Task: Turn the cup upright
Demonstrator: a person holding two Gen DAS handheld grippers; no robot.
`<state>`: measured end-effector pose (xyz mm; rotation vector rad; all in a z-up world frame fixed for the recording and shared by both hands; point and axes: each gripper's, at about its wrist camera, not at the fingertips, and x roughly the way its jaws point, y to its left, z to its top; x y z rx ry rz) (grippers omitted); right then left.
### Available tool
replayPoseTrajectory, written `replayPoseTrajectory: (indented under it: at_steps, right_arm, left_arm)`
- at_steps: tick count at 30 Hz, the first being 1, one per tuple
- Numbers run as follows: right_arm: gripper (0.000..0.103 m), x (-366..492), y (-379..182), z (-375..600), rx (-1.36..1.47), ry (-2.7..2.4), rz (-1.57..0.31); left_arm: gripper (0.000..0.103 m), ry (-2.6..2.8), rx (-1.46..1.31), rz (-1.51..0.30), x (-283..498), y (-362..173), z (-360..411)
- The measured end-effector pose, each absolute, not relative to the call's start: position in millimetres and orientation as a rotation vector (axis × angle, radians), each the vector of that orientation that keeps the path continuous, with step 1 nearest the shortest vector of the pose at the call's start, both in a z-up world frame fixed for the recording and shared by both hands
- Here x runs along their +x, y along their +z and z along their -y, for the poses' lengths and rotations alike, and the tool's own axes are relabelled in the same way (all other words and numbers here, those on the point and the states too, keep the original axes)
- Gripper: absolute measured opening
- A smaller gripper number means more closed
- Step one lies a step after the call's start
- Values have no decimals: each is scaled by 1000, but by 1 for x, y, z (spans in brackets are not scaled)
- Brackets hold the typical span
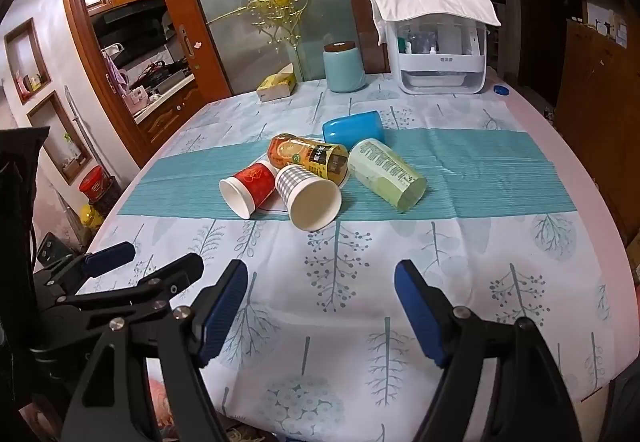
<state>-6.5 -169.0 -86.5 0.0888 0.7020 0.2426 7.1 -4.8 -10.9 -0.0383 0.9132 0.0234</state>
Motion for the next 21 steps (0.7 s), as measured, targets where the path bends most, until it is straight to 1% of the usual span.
replayPoseTrajectory:
  at_steps: [21]
  right_arm:
    - [77, -12, -81, 169, 80, 235, -677]
  left_arm:
    - [88, 28, -61, -902, 1, -5, 0]
